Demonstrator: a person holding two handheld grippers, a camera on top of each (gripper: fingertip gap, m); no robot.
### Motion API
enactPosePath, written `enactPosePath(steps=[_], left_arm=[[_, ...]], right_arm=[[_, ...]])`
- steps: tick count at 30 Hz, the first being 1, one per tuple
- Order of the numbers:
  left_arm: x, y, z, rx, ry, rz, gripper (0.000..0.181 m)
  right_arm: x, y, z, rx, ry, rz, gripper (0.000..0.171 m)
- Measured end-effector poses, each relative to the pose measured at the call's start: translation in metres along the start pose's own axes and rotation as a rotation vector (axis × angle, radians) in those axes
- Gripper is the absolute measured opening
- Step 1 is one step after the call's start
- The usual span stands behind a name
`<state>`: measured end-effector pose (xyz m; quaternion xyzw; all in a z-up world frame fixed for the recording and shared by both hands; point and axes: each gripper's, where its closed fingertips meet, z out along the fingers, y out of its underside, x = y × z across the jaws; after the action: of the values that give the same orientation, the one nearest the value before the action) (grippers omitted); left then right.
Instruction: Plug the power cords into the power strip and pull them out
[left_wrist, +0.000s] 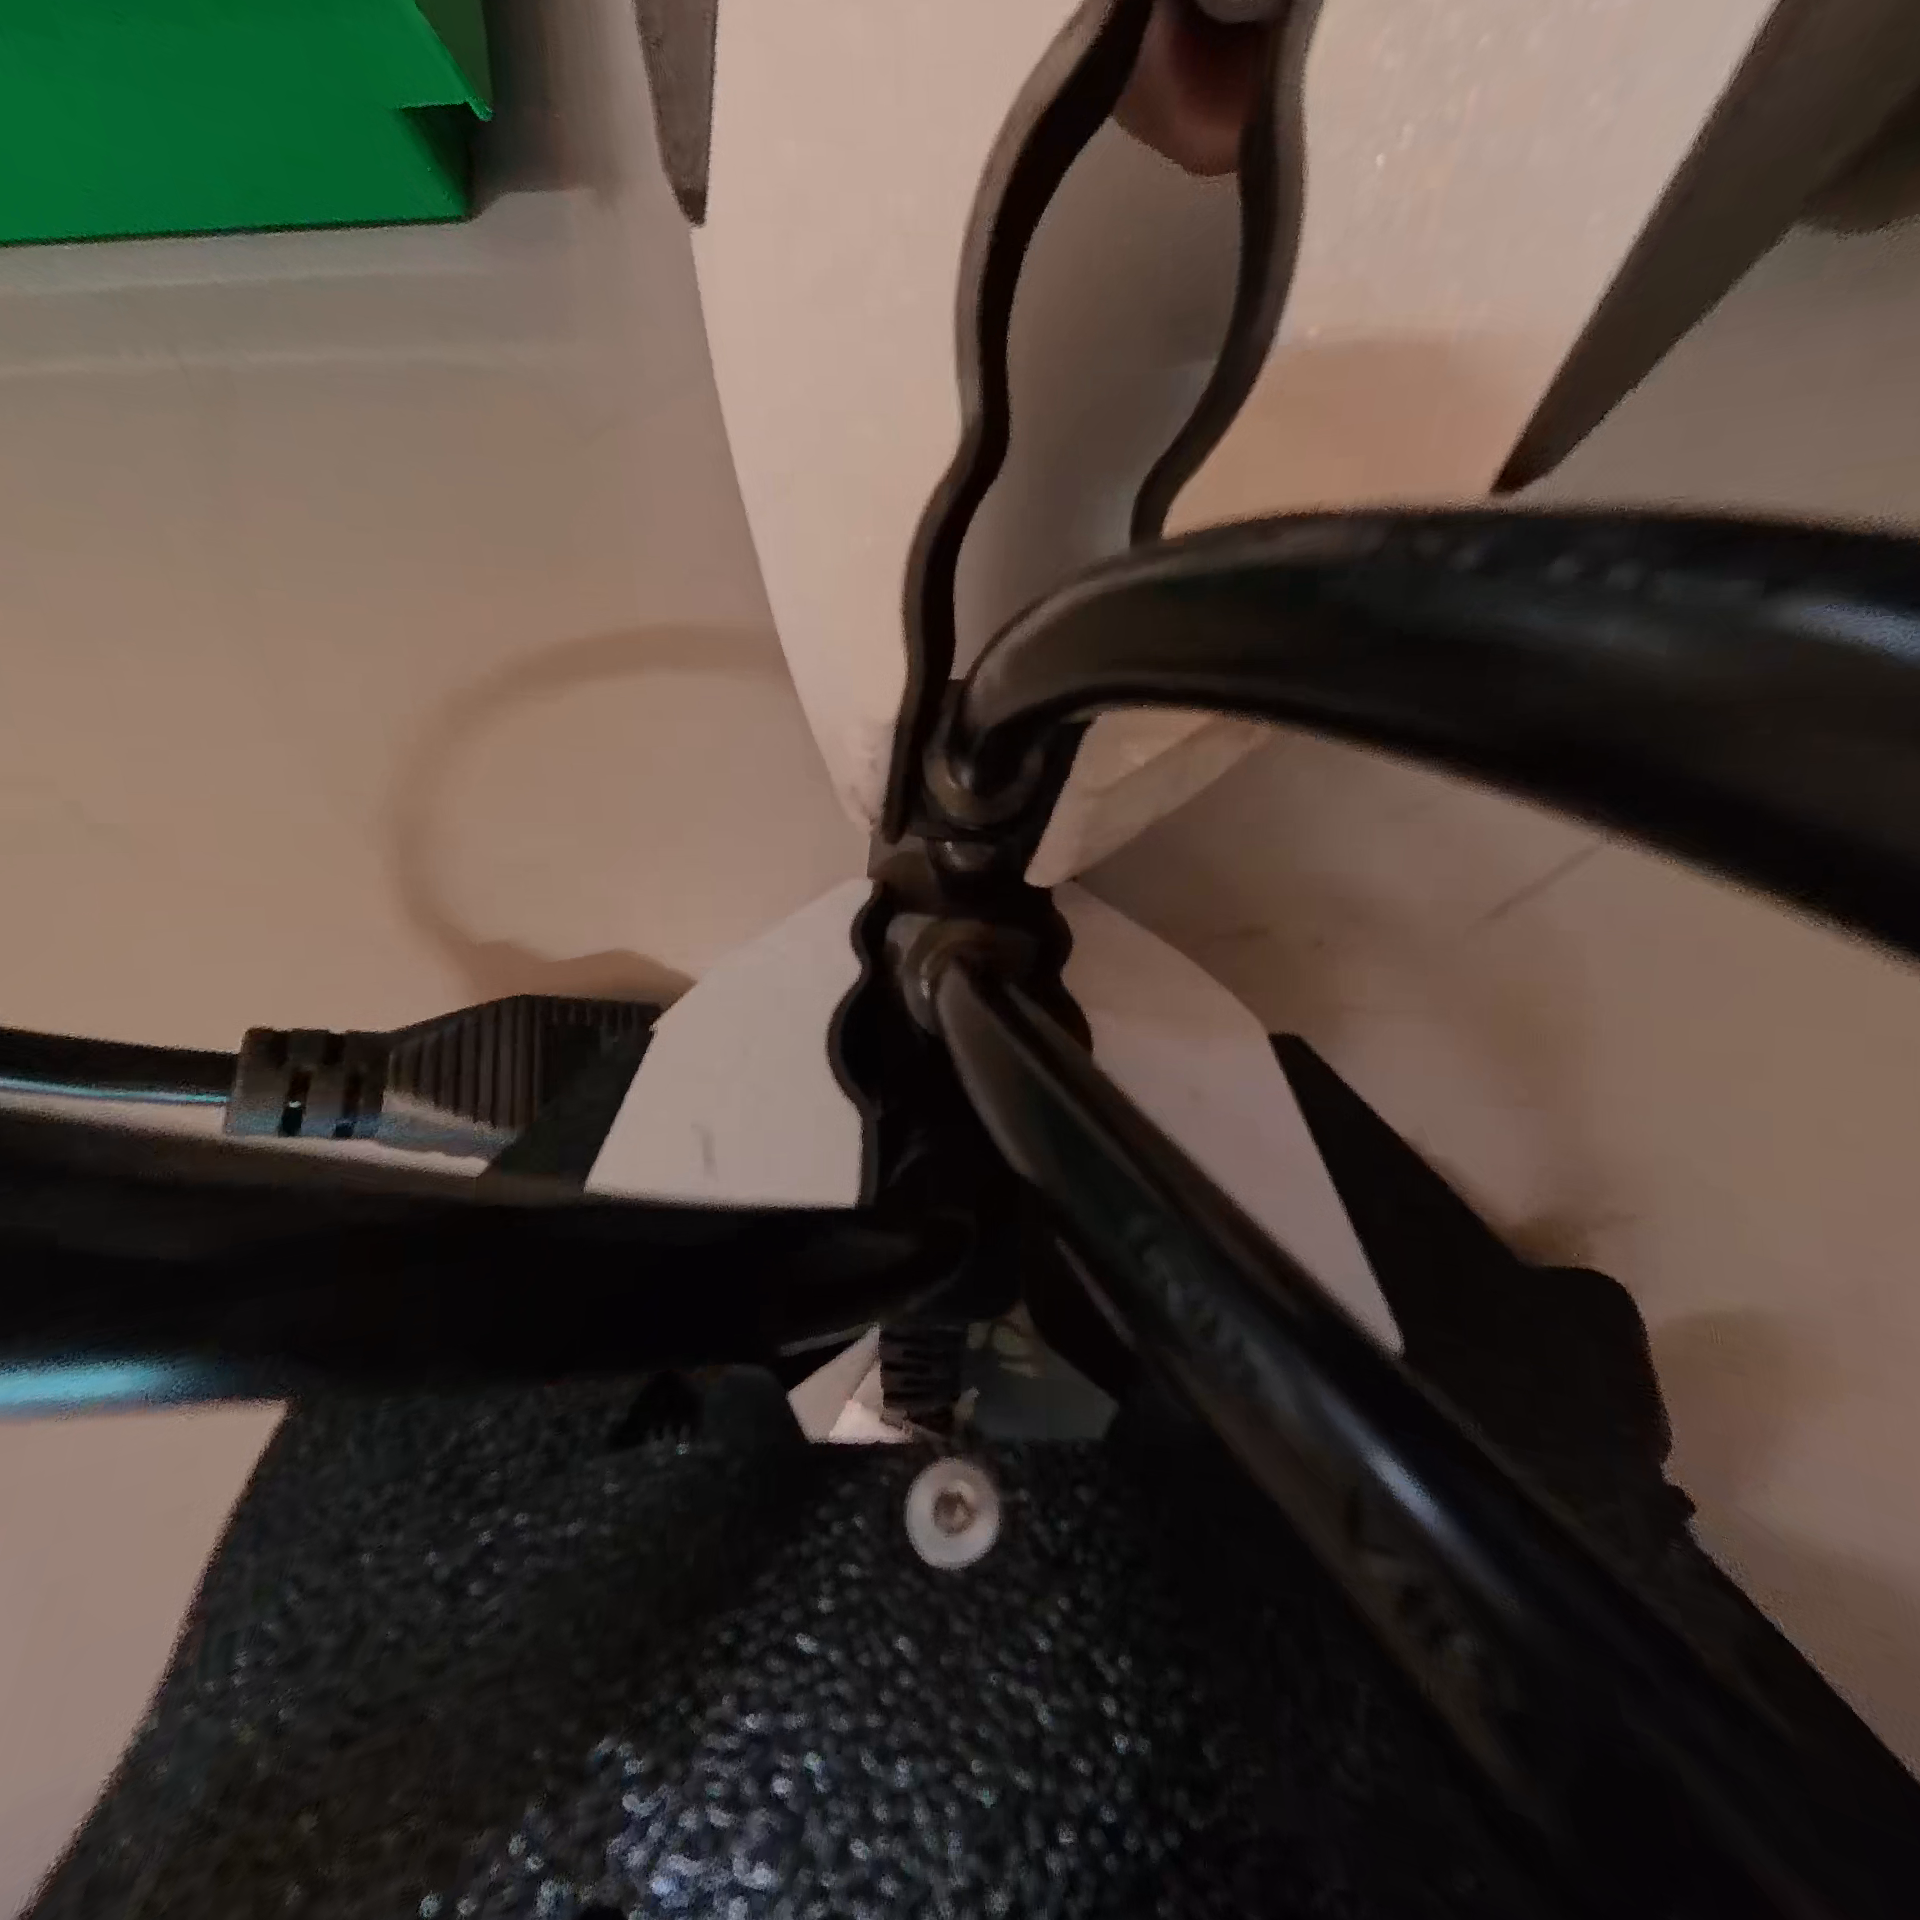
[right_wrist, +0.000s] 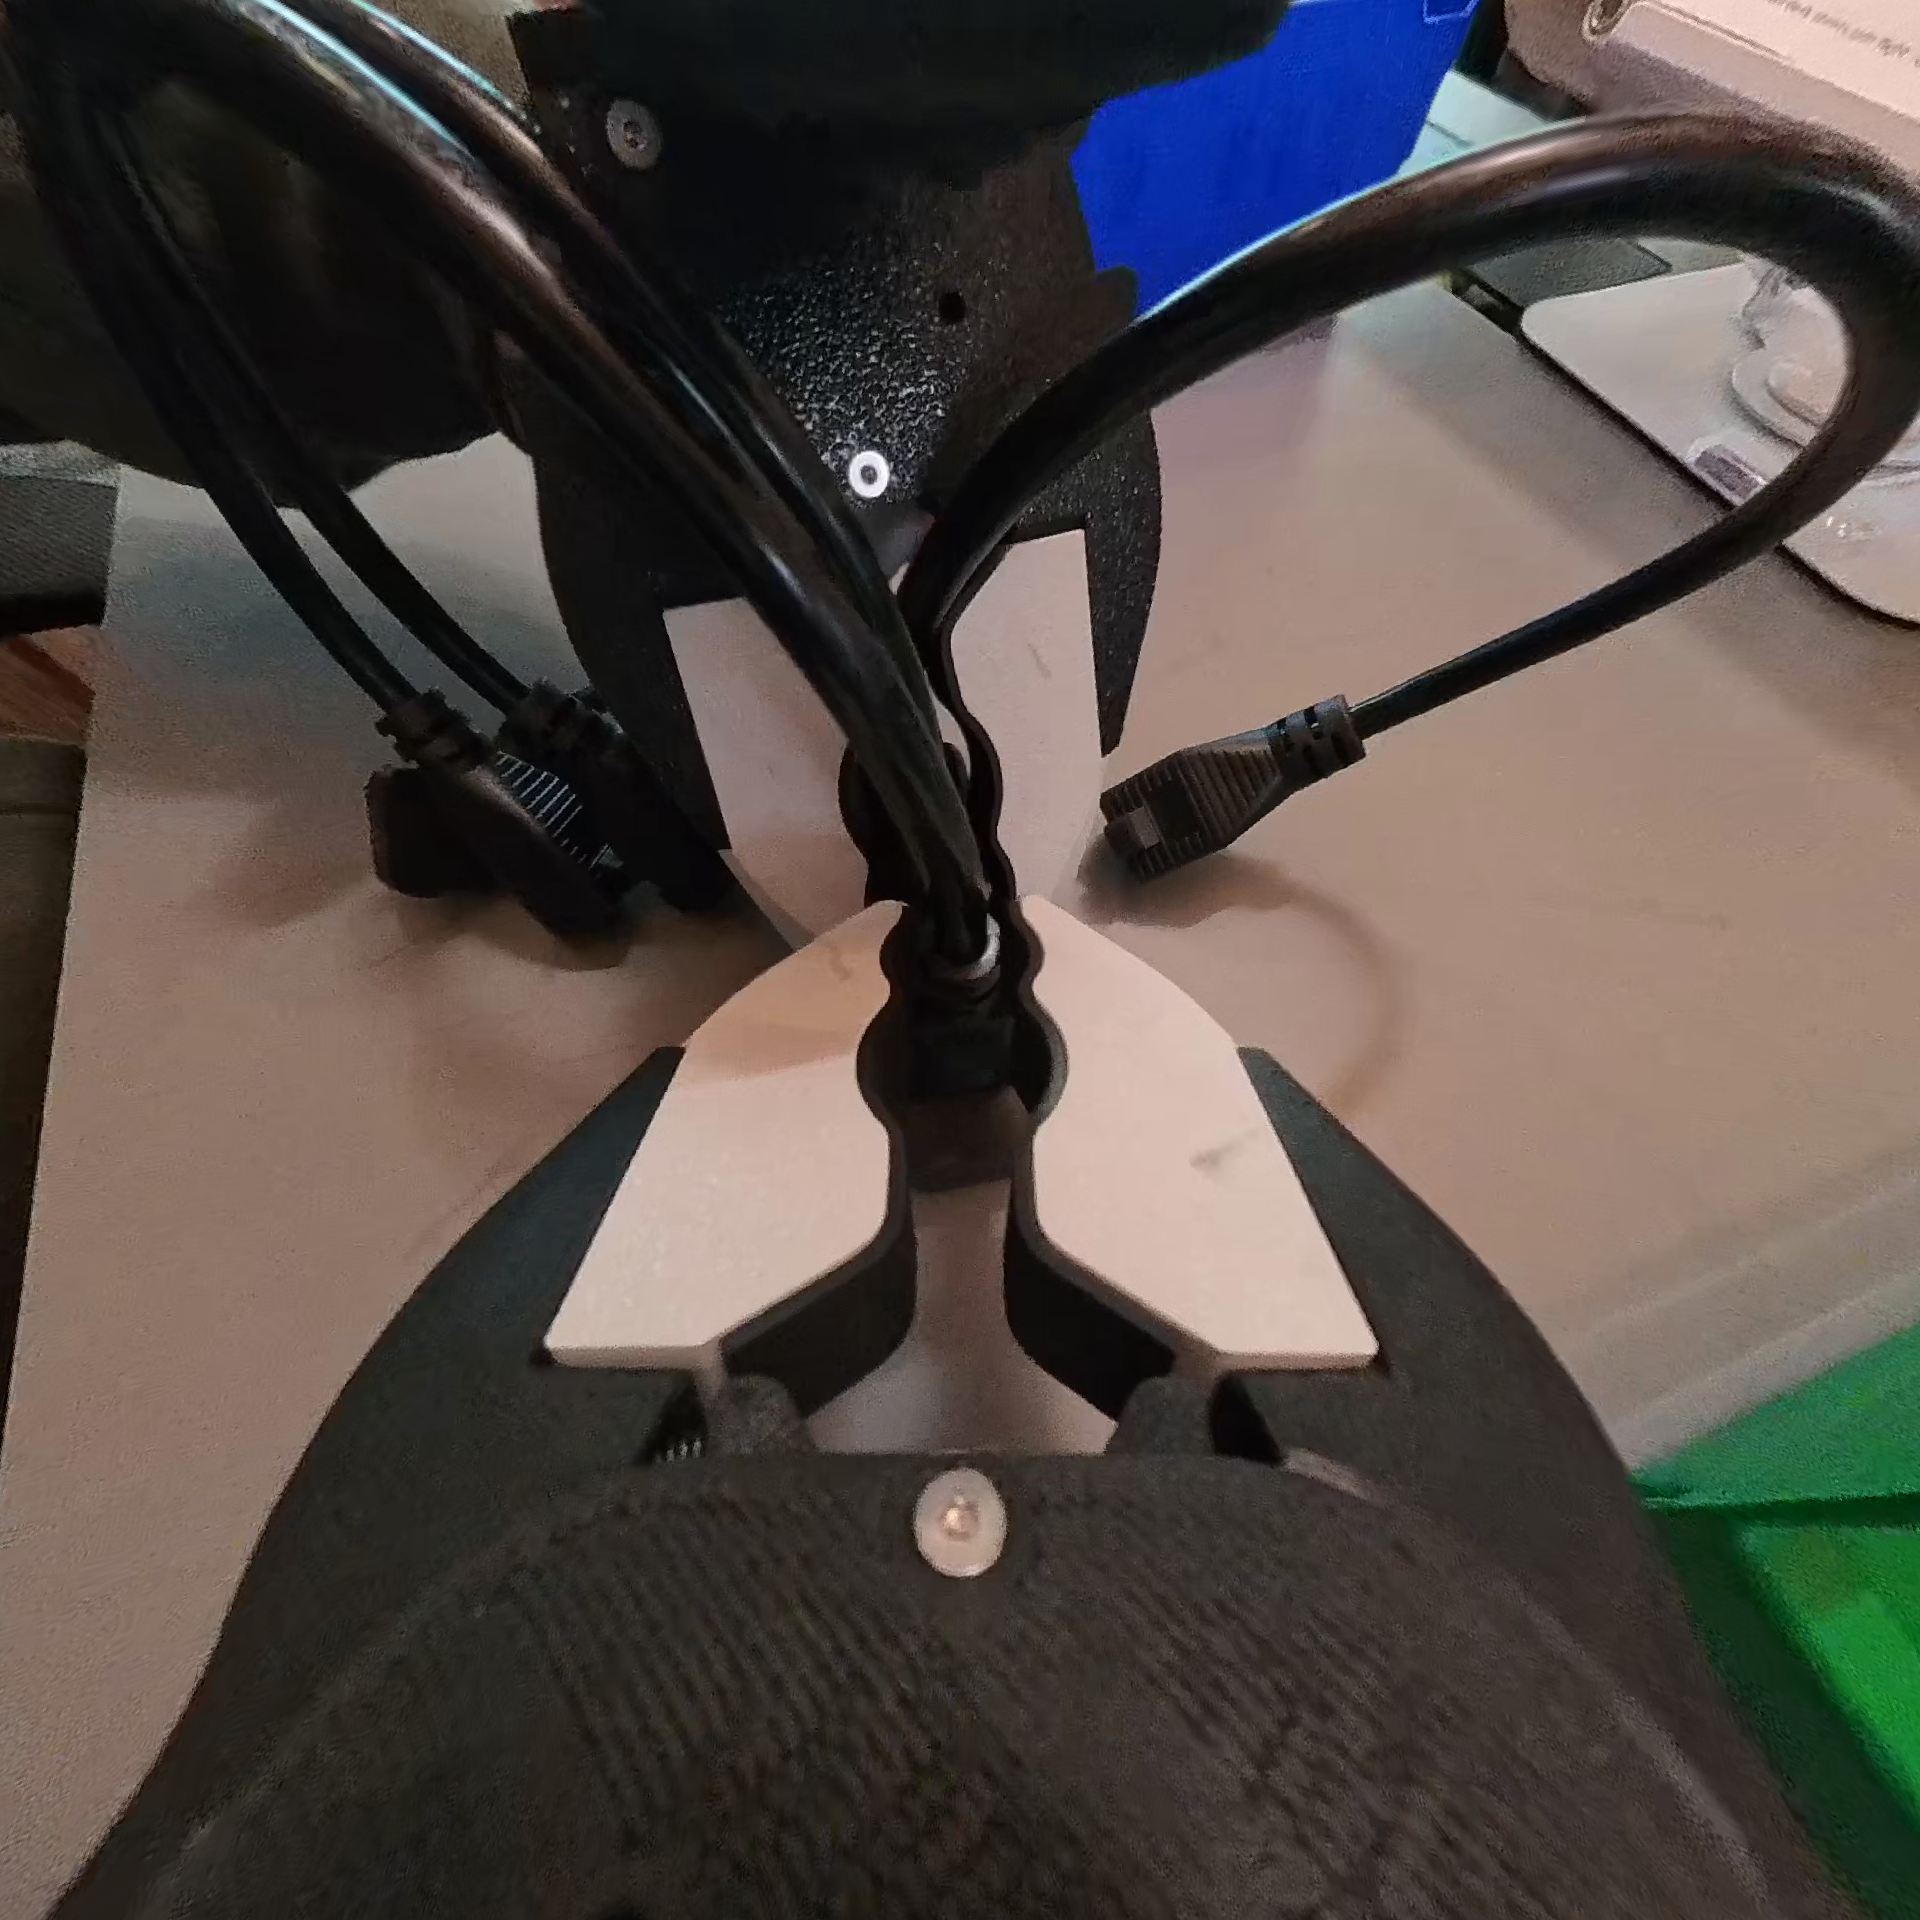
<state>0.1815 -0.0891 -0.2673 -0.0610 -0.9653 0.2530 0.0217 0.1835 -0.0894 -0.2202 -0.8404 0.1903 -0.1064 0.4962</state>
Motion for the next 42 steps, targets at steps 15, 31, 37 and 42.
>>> enactPosePath(steps=[15,31,37,42], left_arm=[[0.000,0.002,-0.001,-0.052,0.023,0.054,0.027],[-0.006,0.006,-0.003,-0.073,0.007,0.015,0.027],[-0.002,0.014,-0.007,-0.067,0.065,0.088,0.027],[-0.011,0.014,-0.007,-0.054,0.029,0.041,0.026]], right_arm=[[0.001,0.001,0.000,-0.082,-0.031,0.011,0.015],[0.006,-0.005,0.005,-0.088,-0.040,0.052,0.013],[-0.005,-0.008,0.011,-0.082,-0.034,-0.015,0.014],[0.006,-0.009,0.014,-0.134,-0.001,0.013,0.014]])
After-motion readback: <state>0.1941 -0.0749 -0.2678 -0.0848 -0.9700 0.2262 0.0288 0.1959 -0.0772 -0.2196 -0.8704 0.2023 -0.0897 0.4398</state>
